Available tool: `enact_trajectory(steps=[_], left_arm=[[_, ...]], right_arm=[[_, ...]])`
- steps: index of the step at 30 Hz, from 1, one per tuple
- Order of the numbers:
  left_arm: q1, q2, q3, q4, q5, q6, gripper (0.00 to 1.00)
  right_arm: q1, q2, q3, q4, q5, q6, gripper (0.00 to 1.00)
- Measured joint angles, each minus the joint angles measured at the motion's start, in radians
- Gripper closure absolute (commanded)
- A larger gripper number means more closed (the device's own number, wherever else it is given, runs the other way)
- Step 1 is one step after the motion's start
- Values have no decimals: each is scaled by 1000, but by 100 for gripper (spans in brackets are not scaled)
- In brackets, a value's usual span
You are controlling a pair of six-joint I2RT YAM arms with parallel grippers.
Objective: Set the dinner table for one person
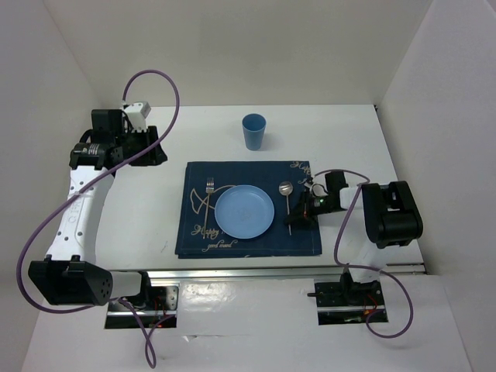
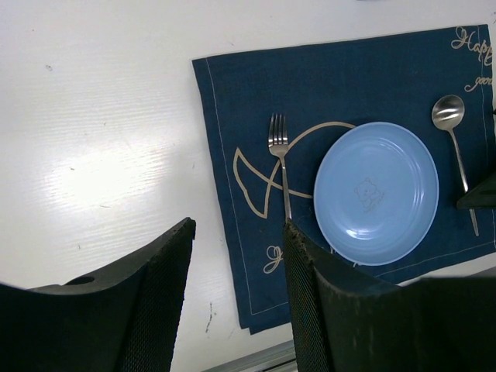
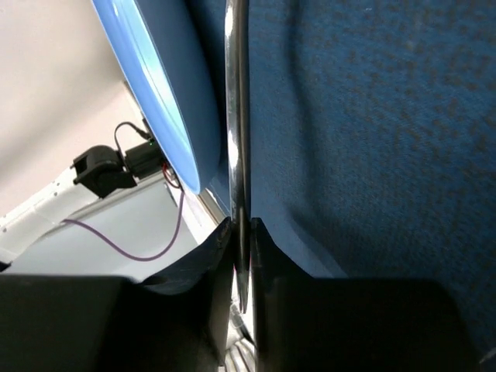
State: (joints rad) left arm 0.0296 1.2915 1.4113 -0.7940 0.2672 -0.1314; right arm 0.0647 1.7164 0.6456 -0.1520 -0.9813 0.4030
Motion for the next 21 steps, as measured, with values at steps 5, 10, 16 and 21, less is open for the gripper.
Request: enact_trajectory(steps=[5, 10, 16, 21], left_arm=[[0, 0, 0, 2, 0, 0, 43], [0, 0, 0, 2, -6, 0, 43], [0, 0, 0, 2, -13, 0, 43], [8, 0, 0, 2, -14, 0, 43]], right_arm=[[-9, -8, 0, 0, 5, 3, 52], [-9, -9, -10, 2, 17, 8, 48], [-9, -68, -17, -50, 88, 19, 45], [-9, -105, -18, -86, 134, 19, 45]])
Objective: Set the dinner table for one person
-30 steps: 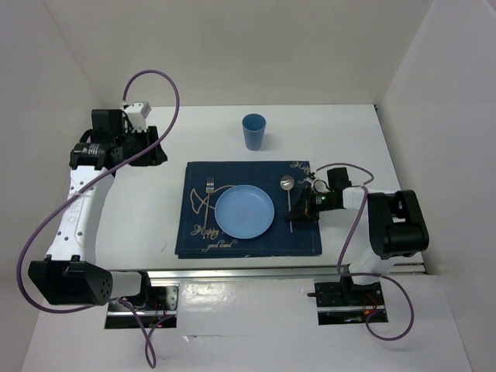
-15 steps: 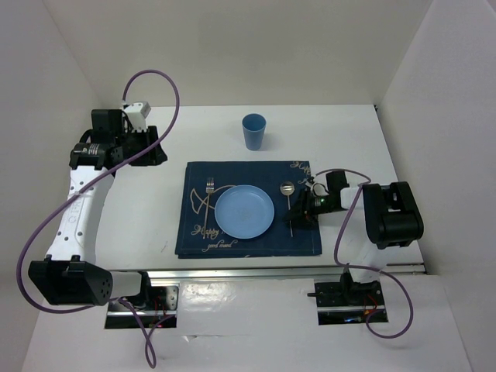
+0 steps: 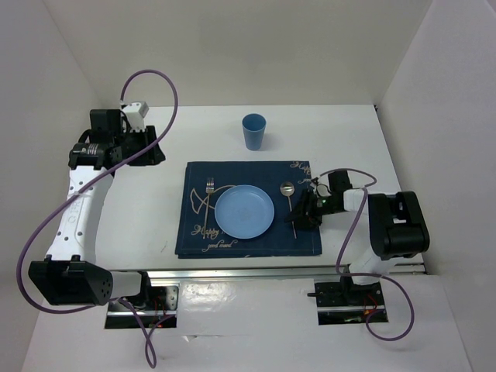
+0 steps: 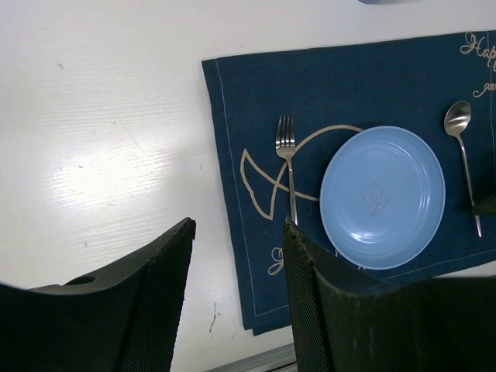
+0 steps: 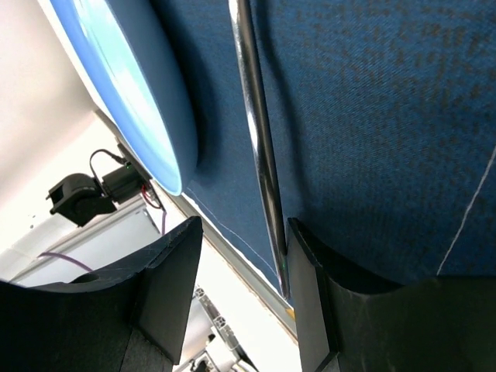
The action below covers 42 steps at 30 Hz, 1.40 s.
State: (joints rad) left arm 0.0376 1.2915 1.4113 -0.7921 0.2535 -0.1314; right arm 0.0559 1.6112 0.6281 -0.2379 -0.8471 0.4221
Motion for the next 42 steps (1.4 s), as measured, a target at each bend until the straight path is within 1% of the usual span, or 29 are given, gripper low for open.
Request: enact_trajectory(steps=[15, 21, 22, 25, 28, 32, 33, 36, 38, 39, 40, 42], left_arm=[[1, -1, -11, 0, -5, 0, 43], [1, -1, -11, 1, -4, 0, 43], [1, -1, -11, 1, -4, 0, 43], [1, -1, -11, 0, -4, 0, 43], [1, -1, -11, 1, -4, 0, 43], [1, -1, -11, 1, -4, 1, 43], [1, -1, -11, 0, -4, 1, 43], [1, -1, -11, 0, -4, 1, 43], [1, -1, -11, 0, -4, 1, 43], [1, -1, -11, 0, -4, 1, 43], [1, -1, -11, 0, -4, 1, 43], [1, -1, -11, 0, -4, 1, 43]], right_arm=[[9, 2, 0, -17, -2, 15, 45], [90, 17, 40, -59, 59, 19, 45], [100, 18, 46, -66, 69, 22, 46], [114, 18, 63, -95, 106, 32, 47], [114, 18, 93, -145, 165, 45, 50], [114, 18, 141, -206, 277, 53, 62], [114, 18, 153, -220, 306, 53, 67], [137, -1, 187, -267, 413, 61, 70], [193, -40, 219, -305, 505, 78, 70], [227, -63, 235, -320, 541, 84, 68], [267, -89, 258, -340, 586, 91, 63], [327, -136, 313, -375, 659, 104, 58]])
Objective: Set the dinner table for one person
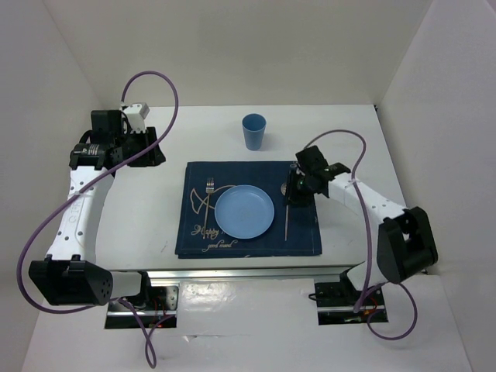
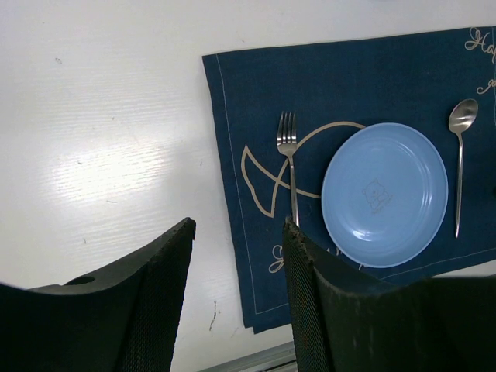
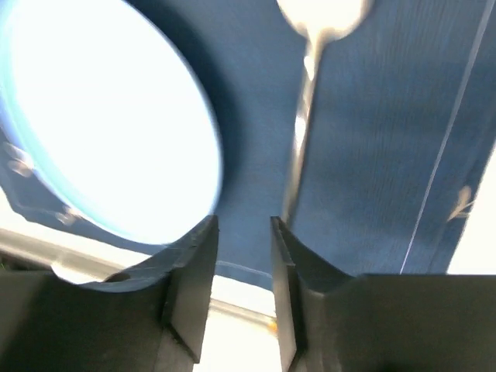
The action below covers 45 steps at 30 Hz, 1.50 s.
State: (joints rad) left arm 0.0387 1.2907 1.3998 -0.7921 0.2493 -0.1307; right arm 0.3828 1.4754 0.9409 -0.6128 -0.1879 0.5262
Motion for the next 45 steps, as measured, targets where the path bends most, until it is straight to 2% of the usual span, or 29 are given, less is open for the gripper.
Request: enact_trajectory(steps=[1, 4, 5, 10, 15, 19, 21, 24, 40, 43, 44, 45], left_arm=[[0, 0, 0, 0, 0, 0, 43], [0, 0, 0, 0, 0, 0, 43], [0, 0, 0, 0, 0, 0, 43], [0, 0, 0, 0, -3, 1, 43], [0, 0, 0, 0, -18, 5, 43], [0, -2, -4, 4, -32, 23, 43], [1, -6, -13, 7, -37, 27, 43], [6, -8, -17, 8, -47, 27, 43], [18, -11, -33, 10, -53, 31, 43], [18, -11, -33, 10, -53, 34, 43], [18, -13, -35, 11, -53, 38, 43], [18, -13, -36, 11, -53, 44, 42]], right_arm=[[18, -18, 33, -13, 28, 0, 53], [22, -40, 169, -44, 108, -20, 48], [21, -30, 246, -47, 139, -31, 42], [17, 125, 653, -9, 257, -79, 32], [11, 407, 998, 74, 335, -113, 32], [2, 684, 1277, 79, 338, -142, 32], [-2, 781, 1352, 77, 331, -154, 32], [-7, 851, 1355, 80, 329, -166, 33], [-8, 911, 1302, 138, 273, -173, 53], [-8, 952, 1302, 134, 259, -172, 71], [-8, 960, 1302, 133, 256, -174, 89], [-8, 967, 1302, 132, 251, -179, 97]])
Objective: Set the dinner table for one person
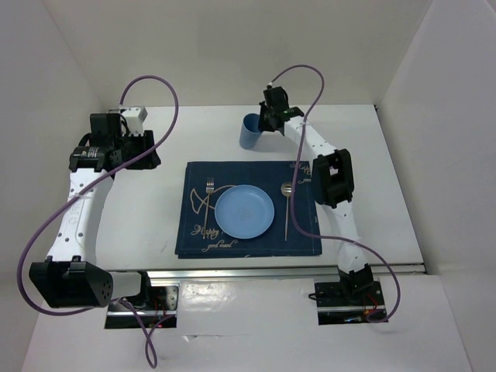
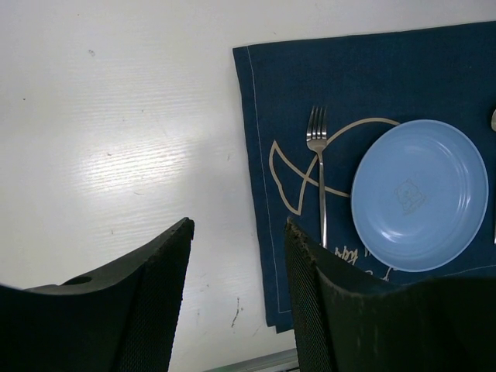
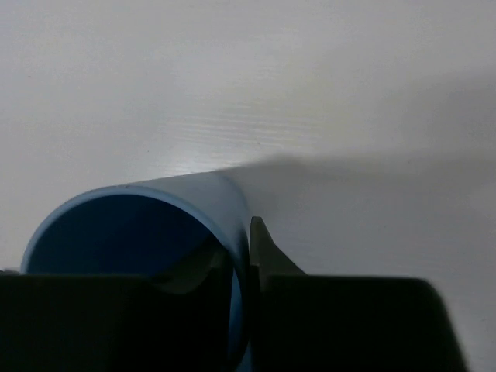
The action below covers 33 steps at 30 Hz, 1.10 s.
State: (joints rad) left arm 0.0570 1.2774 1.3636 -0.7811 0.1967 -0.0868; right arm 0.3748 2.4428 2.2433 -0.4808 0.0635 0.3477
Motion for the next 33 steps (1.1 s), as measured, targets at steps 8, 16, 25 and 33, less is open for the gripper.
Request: enact_trajectory(steps=[8, 16, 25, 33], left_arm=[[0, -9, -5, 0, 13, 5, 42], [0, -15, -5, 0, 46, 5, 42], [0, -17, -16, 3, 89, 5, 42], [0, -29, -16, 3, 101, 5, 42]], right_arm=[[0, -82, -93, -23, 48, 1, 100], [-2, -448, -317, -139, 142, -66, 100], [-52, -652, -692, -141, 149, -76, 100], [-130, -636, -796, -130, 111, -60, 100]])
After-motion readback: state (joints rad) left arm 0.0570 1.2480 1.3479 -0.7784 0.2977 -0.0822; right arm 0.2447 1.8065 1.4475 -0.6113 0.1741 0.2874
